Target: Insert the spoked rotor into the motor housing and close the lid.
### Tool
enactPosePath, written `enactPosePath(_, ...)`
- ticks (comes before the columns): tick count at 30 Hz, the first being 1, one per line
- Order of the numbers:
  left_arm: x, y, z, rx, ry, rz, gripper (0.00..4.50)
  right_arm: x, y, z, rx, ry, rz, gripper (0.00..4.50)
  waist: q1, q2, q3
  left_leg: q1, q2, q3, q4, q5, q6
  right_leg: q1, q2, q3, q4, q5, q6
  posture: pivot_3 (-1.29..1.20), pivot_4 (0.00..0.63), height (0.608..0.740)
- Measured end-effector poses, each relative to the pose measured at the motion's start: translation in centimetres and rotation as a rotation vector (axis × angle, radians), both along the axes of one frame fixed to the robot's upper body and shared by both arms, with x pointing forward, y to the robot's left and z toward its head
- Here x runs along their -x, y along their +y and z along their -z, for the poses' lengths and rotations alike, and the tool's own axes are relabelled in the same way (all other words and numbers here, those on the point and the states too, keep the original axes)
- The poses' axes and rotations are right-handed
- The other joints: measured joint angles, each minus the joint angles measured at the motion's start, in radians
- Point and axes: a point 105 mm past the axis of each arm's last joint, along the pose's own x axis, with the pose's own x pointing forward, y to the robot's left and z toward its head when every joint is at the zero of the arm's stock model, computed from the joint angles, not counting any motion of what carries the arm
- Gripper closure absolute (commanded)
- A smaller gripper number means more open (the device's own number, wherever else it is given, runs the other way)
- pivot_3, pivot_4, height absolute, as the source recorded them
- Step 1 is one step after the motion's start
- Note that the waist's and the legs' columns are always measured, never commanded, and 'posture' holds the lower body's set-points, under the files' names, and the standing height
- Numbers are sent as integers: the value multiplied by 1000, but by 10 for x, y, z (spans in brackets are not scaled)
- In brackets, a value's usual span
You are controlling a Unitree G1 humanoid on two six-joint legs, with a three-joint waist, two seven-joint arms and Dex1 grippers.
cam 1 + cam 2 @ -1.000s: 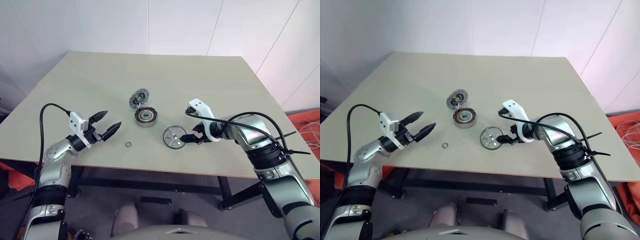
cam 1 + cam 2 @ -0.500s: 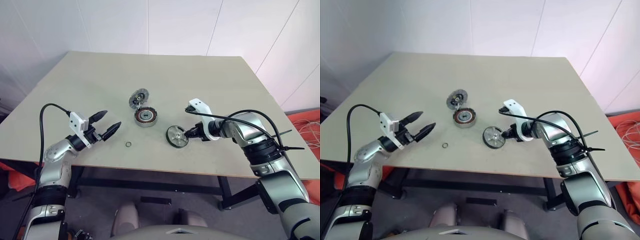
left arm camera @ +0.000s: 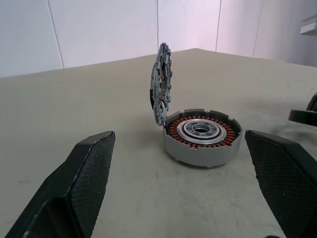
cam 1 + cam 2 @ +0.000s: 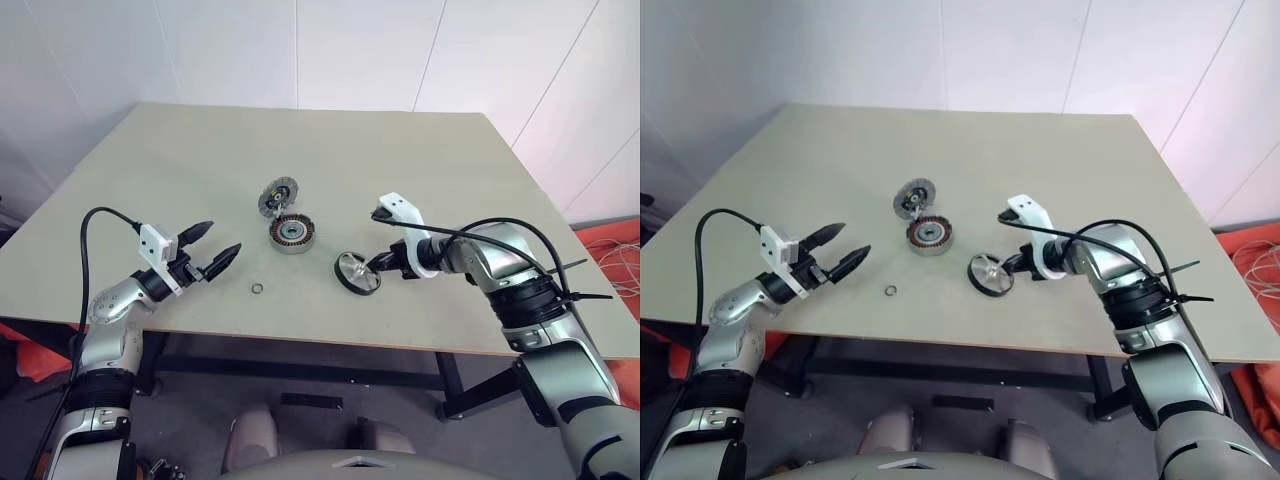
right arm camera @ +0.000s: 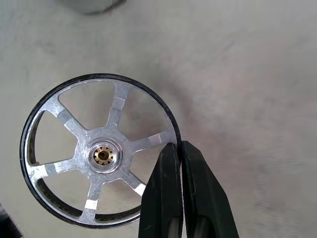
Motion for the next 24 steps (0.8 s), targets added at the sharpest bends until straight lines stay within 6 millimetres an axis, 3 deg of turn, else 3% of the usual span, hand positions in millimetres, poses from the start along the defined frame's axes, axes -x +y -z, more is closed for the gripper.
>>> enactPosePath(4, 0, 0, 0, 0, 0, -1, 0, -17, -26, -17, 62, -90, 28, 4460, 1, 0, 0, 0, 0, 0, 0, 0, 0, 0, 0, 0, 0, 0, 0, 0, 0, 740)
enactPosePath(14, -2, -1, -1, 2, -4, -2, 0, -28, -43, -1, 141, -100, -13, 4460, -2, 0, 0, -1, 0, 1, 1, 0, 0, -1, 0, 0, 0, 0, -1, 0, 0, 740)
enactPosePath(17, -2, -1, -1, 2, -5, -2, 0, -29, -48, 4, 160, -91, 1, 3804, -1, 0, 0, -1, 0, 1, 1, 0, 0, -1, 0, 0, 1, 0, -1, 0, 0, 740)
enactPosePath(24, -2, -1, -1, 0, -4, -2, 0, -30, -48, 4, 170, -98, -17, 1434, -2, 0, 0, -1, 0, 1, 1, 0, 1, -1, 0, 0, 1, 0, -1, 0, 0, 740)
